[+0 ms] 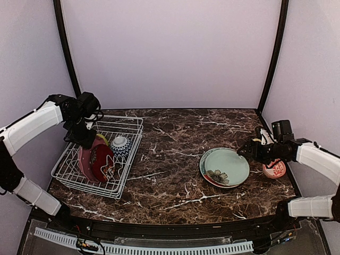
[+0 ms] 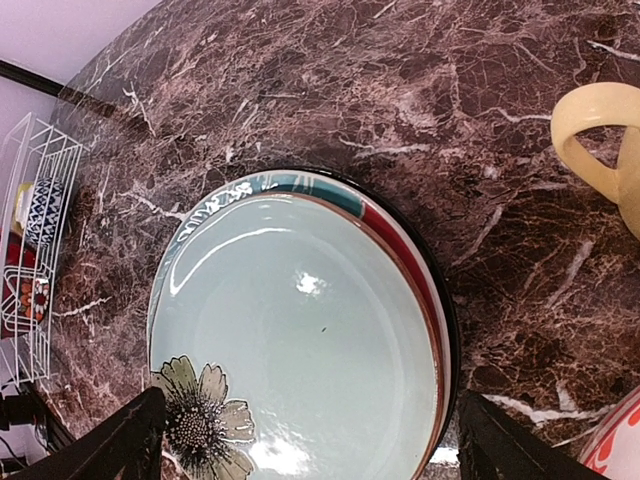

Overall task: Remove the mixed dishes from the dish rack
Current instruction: Grab the plate from the dish rack.

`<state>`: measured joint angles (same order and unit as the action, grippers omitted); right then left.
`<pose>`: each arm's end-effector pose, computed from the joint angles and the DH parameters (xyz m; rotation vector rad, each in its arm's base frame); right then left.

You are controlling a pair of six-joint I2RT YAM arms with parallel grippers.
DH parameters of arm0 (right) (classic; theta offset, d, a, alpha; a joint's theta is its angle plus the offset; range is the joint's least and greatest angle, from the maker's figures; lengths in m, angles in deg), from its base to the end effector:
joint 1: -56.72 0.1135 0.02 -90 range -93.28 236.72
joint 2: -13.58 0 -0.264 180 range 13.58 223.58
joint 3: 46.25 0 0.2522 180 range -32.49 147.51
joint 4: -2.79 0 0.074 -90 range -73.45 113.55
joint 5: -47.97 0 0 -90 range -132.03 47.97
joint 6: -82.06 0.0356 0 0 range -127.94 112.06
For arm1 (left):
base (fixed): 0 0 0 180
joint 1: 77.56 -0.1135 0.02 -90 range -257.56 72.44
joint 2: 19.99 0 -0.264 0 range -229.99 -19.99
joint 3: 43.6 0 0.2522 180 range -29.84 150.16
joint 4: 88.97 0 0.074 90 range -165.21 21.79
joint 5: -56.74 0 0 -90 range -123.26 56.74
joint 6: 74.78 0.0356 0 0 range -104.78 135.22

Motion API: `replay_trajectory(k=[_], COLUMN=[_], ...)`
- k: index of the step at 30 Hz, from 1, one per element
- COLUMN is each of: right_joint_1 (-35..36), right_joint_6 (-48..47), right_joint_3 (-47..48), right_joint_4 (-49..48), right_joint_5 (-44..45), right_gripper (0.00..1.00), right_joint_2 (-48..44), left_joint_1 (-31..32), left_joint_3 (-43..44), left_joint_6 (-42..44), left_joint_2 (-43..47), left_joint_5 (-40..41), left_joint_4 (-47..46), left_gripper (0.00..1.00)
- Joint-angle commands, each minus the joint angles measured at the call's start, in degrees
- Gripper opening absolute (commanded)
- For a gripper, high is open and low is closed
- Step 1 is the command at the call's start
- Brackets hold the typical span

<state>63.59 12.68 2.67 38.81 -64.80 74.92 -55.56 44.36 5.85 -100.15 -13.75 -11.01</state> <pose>0.2074 0.0389 0.2110 0.1070 2.4451 0.6973 0.2467 -0.0868 0.3067 0.2164 2.6939 0.3194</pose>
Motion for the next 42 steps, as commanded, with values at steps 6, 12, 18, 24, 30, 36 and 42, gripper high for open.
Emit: replay_trajectory(k=[6,12,18,24,30,36,42], right_joint_1=[0.38,0.40,0.38,0.41,0.42,0.41,0.42], right_joint_6=[0.40,0.82,1.17,1.40,1.53,1.53,1.54], right_joint_3=[-1.00,-0.91,-0.71,-0.71,-0.95,-0.79,-0.62], right_joint_4=[-2.90,-3.52,-4.02,-4.53,-4.61,-4.34,-4.41], right_joint_5=[-2.04,-2.55,-3.09,-3.42,-3.52,-3.54,-3.60], right_gripper=[0.98,0.98,0.98,0.98,0.98,0.98,0.99], right_joint_2=[0.90,1.43,2.09,2.42,2.38,2.12,2.18], left_joint_1=[-1.58,-1.78,-1.78,-1.78,-1.78,-1.78,-1.78], left_joint_3=[-3.42,-3.43,-1.34,2.53,3.97,5.77,10.04], left_joint_6=[1.39,1.38,1.27,1.06,1.15,1.08,0.85], left_joint_2=[-1.17,-0.99,-0.33,0.08,0.80,1.28,1.70], left_joint_5=[-1.65,-3.27,-2.70,-0.72,-1.20,-0.46,1.42], left_joint_4=[-2.21,-2.00,0.94,4.32,5.33,5.78,8.70], left_gripper=[0.33,0.22,0.12,0.03,0.01,0.01,0.01])
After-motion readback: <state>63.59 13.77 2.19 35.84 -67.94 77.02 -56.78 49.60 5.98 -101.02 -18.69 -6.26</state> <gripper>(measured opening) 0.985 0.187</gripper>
